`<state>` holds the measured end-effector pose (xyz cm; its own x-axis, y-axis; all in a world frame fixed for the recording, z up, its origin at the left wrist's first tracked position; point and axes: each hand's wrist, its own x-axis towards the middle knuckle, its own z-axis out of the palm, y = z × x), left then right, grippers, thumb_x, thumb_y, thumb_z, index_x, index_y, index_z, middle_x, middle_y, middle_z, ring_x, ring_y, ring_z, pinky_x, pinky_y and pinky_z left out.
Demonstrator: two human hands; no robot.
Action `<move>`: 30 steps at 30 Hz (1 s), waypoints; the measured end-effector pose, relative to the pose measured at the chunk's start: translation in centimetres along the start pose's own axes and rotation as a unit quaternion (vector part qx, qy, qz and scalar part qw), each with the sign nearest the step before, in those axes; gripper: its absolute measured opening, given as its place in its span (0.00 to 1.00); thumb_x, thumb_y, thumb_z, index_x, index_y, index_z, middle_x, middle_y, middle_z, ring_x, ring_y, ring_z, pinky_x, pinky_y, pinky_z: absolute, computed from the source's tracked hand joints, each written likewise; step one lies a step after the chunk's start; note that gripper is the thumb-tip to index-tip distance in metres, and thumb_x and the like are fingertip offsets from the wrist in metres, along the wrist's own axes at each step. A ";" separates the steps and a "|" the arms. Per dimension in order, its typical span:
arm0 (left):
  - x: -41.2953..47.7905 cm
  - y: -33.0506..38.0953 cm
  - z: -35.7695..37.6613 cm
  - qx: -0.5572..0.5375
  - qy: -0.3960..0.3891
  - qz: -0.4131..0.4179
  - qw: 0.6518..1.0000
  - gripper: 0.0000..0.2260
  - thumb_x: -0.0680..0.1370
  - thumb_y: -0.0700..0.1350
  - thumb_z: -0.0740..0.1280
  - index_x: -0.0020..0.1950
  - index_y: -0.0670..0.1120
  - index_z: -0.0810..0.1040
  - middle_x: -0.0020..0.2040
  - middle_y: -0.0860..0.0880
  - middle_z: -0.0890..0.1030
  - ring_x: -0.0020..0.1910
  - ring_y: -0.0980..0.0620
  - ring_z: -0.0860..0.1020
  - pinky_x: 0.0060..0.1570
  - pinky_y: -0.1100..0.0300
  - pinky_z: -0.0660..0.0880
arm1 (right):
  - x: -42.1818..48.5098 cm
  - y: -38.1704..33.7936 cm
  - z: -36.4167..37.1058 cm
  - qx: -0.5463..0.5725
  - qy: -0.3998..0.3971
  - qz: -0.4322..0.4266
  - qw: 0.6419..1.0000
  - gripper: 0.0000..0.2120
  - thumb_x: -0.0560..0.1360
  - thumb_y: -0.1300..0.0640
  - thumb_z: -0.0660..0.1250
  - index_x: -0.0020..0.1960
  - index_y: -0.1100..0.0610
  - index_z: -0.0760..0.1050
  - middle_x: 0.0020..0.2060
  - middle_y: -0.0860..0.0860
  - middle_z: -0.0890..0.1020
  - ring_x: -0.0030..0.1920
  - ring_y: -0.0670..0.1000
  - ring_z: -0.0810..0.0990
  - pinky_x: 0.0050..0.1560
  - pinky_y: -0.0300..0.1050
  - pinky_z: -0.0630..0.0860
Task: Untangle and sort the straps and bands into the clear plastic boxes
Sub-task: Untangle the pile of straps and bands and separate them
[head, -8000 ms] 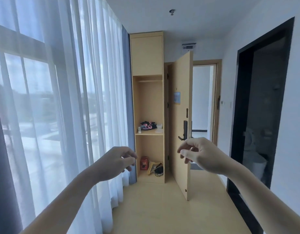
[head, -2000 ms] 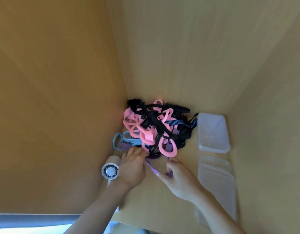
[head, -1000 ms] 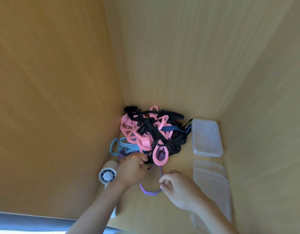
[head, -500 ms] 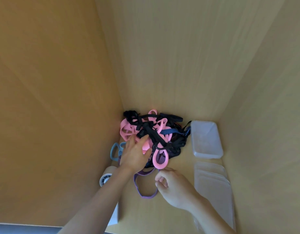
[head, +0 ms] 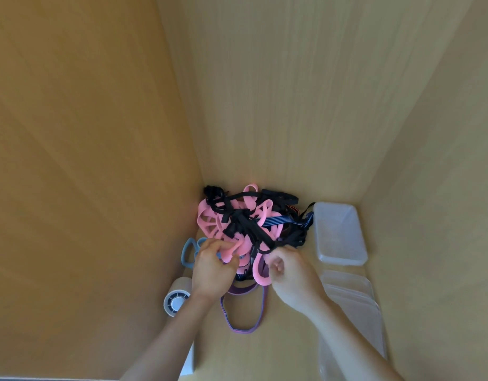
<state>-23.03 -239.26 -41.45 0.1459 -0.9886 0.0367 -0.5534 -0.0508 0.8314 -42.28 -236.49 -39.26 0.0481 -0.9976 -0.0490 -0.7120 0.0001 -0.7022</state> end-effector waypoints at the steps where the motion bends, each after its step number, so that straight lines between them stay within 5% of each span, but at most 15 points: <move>1: -0.2 0.1 -0.2 -0.005 -0.001 -0.016 1.000 0.07 0.73 0.41 0.72 0.46 0.52 0.81 0.50 0.59 0.78 0.51 0.55 0.80 0.49 0.58 0.78 | 0.8 -0.4 -0.1 -0.002 0.019 -0.010 1.000 0.06 0.76 0.59 0.65 0.46 0.49 0.77 0.46 0.43 0.77 0.45 0.44 0.78 0.48 0.47 0.78; 3: -0.5 0.2 -0.6 -0.007 -0.001 -0.030 1.000 0.06 0.73 0.42 0.73 0.45 0.53 0.80 0.50 0.57 0.80 0.50 0.56 0.80 0.49 0.58 0.78 | 2.4 -1.2 0.0 -0.006 0.053 -0.033 0.998 0.03 0.76 0.58 0.67 0.49 0.52 0.78 0.48 0.45 0.77 0.49 0.47 0.78 0.50 0.48 0.78; 7: -1.5 0.1 -1.3 -0.010 -0.004 0.003 1.000 0.11 0.71 0.40 0.74 0.45 0.55 0.79 0.50 0.57 0.80 0.50 0.57 0.79 0.48 0.60 0.77 | 5.2 -2.7 0.8 -0.100 0.044 -0.058 0.992 0.19 0.77 0.48 0.68 0.64 0.56 0.75 0.59 0.52 0.76 0.61 0.55 0.74 0.58 0.51 0.74; 11: -2.4 -0.3 -1.9 0.013 -0.027 0.027 0.999 0.12 0.70 0.38 0.74 0.46 0.54 0.79 0.51 0.57 0.77 0.49 0.60 0.77 0.47 0.64 0.75 | 6.3 -2.8 2.1 -0.184 0.012 -0.039 0.982 0.18 0.77 0.45 0.67 0.64 0.52 0.73 0.56 0.52 0.77 0.59 0.58 0.75 0.55 0.53 0.72; 14: -2.7 -0.6 -2.4 0.041 -0.046 0.026 0.998 0.12 0.71 0.40 0.73 0.49 0.54 0.77 0.51 0.58 0.76 0.50 0.61 0.75 0.48 0.62 0.74 | 6.4 -2.6 1.6 -0.111 0.040 -0.040 0.992 0.07 0.76 0.50 0.67 0.54 0.47 0.79 0.47 0.46 0.81 0.50 0.54 0.80 0.52 0.52 0.75; 19: -1.9 0.1 -2.8 0.079 -0.107 -0.013 0.991 0.14 0.74 0.45 0.70 0.58 0.54 0.76 0.55 0.56 0.75 0.50 0.59 0.76 0.52 0.58 0.75 | 6.5 -2.9 -1.8 0.119 0.078 0.010 0.990 0.08 0.75 0.61 0.70 0.50 0.50 0.84 0.41 0.47 0.84 0.42 0.46 0.81 0.47 0.42 0.76; 22: -0.7 1.5 -2.8 0.068 -0.073 0.001 0.995 0.09 0.75 0.44 0.68 0.53 0.55 0.77 0.57 0.57 0.74 0.50 0.63 0.72 0.54 0.60 0.73 | 6.7 -3.1 -3.8 0.205 0.091 0.008 0.975 0.09 0.76 0.64 0.70 0.45 0.51 0.84 0.38 0.45 0.86 0.41 0.45 0.83 0.47 0.41 0.77; 25: 0.7 3.3 -2.8 0.050 -0.059 0.017 0.997 0.11 0.75 0.41 0.67 0.48 0.59 0.75 0.54 0.58 0.74 0.53 0.57 0.73 0.55 0.58 0.73 | 6.0 -3.6 -5.5 0.237 0.103 -0.001 0.966 0.12 0.76 0.64 0.70 0.44 0.47 0.83 0.37 0.42 0.85 0.39 0.42 0.81 0.46 0.38 0.77; 27: 1.8 3.9 -2.3 0.050 -0.067 0.015 0.996 0.08 0.76 0.43 0.68 0.53 0.52 0.78 0.54 0.53 0.77 0.55 0.49 0.77 0.55 0.52 0.76 | 5.6 -4.1 -6.4 0.252 0.109 -0.016 0.961 0.12 0.77 0.64 0.69 0.44 0.46 0.82 0.38 0.41 0.85 0.40 0.40 0.81 0.46 0.33 0.76; 30: 2.5 5.9 -1.4 -0.011 -0.118 -0.020 0.993 0.17 0.77 0.50 0.72 0.65 0.48 0.76 0.59 0.53 0.78 0.53 0.51 0.78 0.53 0.57 0.75 | 4.9 -5.0 -7.7 0.286 0.123 -0.029 0.950 0.12 0.78 0.65 0.68 0.46 0.48 0.83 0.38 0.41 0.85 0.41 0.40 0.82 0.46 0.32 0.76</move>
<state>-24.75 -241.80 -35.67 -0.0294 -0.9917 -0.1255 -0.5331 -0.0906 0.8412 -43.89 -241.86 -30.57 -0.1396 -0.9829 0.1200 -0.2127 -0.0886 -0.9731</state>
